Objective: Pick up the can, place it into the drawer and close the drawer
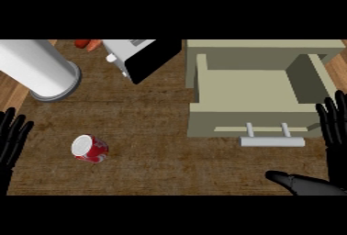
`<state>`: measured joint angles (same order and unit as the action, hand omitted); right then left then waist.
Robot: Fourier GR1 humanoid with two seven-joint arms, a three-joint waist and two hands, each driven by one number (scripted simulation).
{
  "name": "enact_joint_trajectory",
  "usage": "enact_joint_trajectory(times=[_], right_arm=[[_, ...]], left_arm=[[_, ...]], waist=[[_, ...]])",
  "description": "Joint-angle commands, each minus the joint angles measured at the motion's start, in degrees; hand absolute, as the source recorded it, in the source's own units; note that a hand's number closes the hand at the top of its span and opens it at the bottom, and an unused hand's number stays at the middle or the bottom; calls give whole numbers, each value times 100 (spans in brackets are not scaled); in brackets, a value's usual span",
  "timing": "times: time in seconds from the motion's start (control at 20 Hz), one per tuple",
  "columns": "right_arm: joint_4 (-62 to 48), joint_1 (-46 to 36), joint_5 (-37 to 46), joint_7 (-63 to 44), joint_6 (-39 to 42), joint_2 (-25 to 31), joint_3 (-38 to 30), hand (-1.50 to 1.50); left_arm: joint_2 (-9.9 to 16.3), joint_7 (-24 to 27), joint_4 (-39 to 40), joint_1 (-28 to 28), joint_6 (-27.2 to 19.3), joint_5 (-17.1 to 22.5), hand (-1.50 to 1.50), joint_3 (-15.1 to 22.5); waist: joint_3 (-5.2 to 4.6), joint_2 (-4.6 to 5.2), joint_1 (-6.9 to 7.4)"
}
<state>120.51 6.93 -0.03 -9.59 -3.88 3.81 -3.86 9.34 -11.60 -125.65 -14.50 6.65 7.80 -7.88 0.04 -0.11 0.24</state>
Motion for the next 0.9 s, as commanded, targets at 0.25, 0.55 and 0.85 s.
enact_joint_trajectory(times=[0.25,0.55,0.85], right_arm=[[513,663,-864,-162,546,343,-807,-150],[189,1325,-1309,525,1056,254,-1312,-150],[199,1371,-1405,644,1345,281,-1415,-150]], left_arm=[[71,-1000,-1219,-719,259,656,-150,-548],[-264,-499,-794,-968,676,635,-150,-782],[-67,-1846,-1088,-288,46,1571,-150,-1268]], waist=[[-3,-3,-9],[-4,-1,-32],[-2,5,-49]])
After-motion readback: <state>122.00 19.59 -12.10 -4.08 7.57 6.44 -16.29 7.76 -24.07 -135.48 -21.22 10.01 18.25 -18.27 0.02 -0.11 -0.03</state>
